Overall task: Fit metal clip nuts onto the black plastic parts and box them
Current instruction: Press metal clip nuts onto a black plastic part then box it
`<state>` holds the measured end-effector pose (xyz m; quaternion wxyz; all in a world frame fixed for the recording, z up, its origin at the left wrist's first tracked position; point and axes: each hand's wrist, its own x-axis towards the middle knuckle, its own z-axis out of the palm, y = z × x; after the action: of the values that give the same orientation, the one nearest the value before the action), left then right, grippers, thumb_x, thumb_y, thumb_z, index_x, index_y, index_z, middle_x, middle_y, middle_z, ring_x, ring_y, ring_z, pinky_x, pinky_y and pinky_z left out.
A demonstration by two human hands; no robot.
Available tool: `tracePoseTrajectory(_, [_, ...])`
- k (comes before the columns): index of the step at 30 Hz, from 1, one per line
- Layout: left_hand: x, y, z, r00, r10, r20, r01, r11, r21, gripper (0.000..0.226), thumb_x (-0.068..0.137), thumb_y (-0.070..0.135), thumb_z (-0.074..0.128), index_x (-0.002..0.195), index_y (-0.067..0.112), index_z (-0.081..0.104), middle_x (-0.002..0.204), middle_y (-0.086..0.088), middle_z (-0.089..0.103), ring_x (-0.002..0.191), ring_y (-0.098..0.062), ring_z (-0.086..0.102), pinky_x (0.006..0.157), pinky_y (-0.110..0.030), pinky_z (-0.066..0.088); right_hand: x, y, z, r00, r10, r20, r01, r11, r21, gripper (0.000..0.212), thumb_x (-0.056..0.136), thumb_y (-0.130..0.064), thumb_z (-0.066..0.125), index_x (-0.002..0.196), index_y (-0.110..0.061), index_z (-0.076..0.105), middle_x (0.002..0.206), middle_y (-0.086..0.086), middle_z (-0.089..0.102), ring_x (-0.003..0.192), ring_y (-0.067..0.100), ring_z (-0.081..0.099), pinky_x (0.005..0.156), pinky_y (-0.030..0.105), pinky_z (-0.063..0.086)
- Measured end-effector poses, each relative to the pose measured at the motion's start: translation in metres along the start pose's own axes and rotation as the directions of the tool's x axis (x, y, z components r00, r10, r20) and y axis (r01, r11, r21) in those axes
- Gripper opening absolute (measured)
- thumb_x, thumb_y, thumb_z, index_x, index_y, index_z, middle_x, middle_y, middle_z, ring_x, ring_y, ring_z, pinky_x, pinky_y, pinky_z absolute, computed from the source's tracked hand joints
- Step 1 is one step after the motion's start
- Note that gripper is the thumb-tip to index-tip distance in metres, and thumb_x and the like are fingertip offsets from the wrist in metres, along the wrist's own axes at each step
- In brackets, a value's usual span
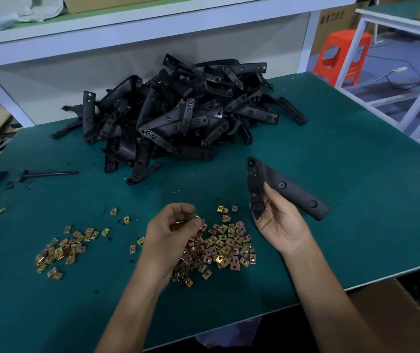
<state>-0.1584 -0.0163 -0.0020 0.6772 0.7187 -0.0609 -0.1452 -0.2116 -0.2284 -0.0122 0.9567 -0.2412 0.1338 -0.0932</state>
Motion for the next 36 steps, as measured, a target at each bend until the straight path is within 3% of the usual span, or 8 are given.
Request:
tracePoseTrajectory(6, [0.002,-0.002,-0.004,0.998,-0.019,0.067,0.015,0.998,0.057,0.028,0.097,0.011,0.064,0.101,0.036,0.077,0.096,0.005,0.073,0.083,-0.010,0.072,0.076,-0.019,0.055,0.000,0.000,-0.001,1.000,-0.010,0.014,0.010,1.000,0.012,0.022,0.083,-0.011,0.062,0.086,-0.010,0.083,0.088,0.005,0.079,0.073,0.008,0.075,0.060,0.018,0.058])
tracePoseTrajectory(10, [0.002,-0.005,-0.002,0.996,-0.032,0.082,0.023,0.994,0.105,0.017,0.103,0.018,0.055,0.103,0.026,0.070,0.093,0.004,0.068,0.076,-0.006,0.067,0.070,-0.019,0.053,0.000,0.000,-0.001,1.000,-0.004,0.022,0.003,1.000,0.024,0.022,0.083,-0.011,0.061,0.087,-0.009,0.083,0.089,0.005,0.079,0.075,0.009,0.076,0.061,0.018,0.058])
tracePoseTrajectory(17, [0.002,0.003,0.001,0.995,0.057,0.080,-0.076,0.962,0.261,0.012,0.104,0.029,0.050,0.109,0.033,0.060,0.105,0.016,0.064,0.097,0.004,0.060,0.081,-0.019,0.044,0.002,0.000,-0.004,1.000,-0.014,0.016,0.014,1.000,-0.005,0.023,0.085,-0.013,0.061,0.087,-0.011,0.083,0.089,0.004,0.079,0.073,0.008,0.075,0.061,0.017,0.058])
tracePoseTrajectory(19, [0.001,0.006,0.003,0.992,0.077,0.101,-0.098,0.969,0.228,0.021,0.106,0.027,0.047,0.117,0.037,0.062,0.110,0.020,0.065,0.103,0.007,0.059,0.084,-0.015,0.045,0.002,0.000,-0.004,1.000,-0.008,0.028,0.008,1.000,-0.004,0.023,0.085,-0.013,0.061,0.087,-0.012,0.084,0.089,0.004,0.079,0.074,0.008,0.075,0.062,0.017,0.058])
tracePoseTrajectory(23, [-0.006,0.008,0.017,0.990,0.089,0.106,-0.101,0.988,0.118,0.026,0.105,0.020,0.049,0.108,0.033,0.071,0.081,0.013,0.065,0.076,-0.002,0.057,0.067,-0.015,0.046,0.002,0.001,-0.005,0.999,0.011,0.038,-0.011,1.000,-0.019,0.023,0.086,-0.015,0.061,0.091,-0.011,0.083,0.095,0.005,0.079,0.080,0.010,0.076,0.069,0.019,0.060])
tracePoseTrajectory(26, [-0.010,0.009,0.032,0.993,0.006,0.116,0.001,0.998,-0.059,0.017,0.102,0.011,0.055,0.104,0.018,0.070,0.089,0.003,0.075,0.080,-0.008,0.066,0.070,-0.019,0.053,0.001,0.001,-0.004,0.999,0.016,0.036,-0.015,0.999,-0.033,0.023,0.086,-0.015,0.061,0.094,-0.011,0.083,0.099,0.007,0.078,0.084,0.011,0.075,0.076,0.021,0.061])
tracePoseTrajectory(30, [-0.012,0.012,0.050,0.990,-0.036,0.133,0.055,0.988,-0.142,0.015,0.094,0.015,0.067,0.093,0.026,0.077,0.082,0.007,0.070,0.076,-0.006,0.062,0.071,-0.019,0.052,-0.001,0.001,-0.002,0.999,-0.001,0.043,0.005,0.997,-0.083,0.024,0.086,-0.016,0.060,0.088,-0.015,0.084,0.091,0.001,0.079,0.077,0.006,0.074,0.067,0.017,0.058])
tracePoseTrajectory(36, [-0.005,0.020,0.066,0.991,-0.081,0.106,0.108,0.954,-0.281,0.010,0.092,0.004,0.068,0.095,0.011,0.074,0.083,-0.003,0.072,0.073,-0.010,0.065,0.065,-0.019,0.053,-0.001,0.002,-0.005,0.997,0.016,0.071,-0.004,0.986,-0.166,0.024,0.090,-0.021,0.060,0.094,-0.018,0.083,0.097,0.003,0.077,0.087,0.013,0.073,0.085,0.025,0.057])
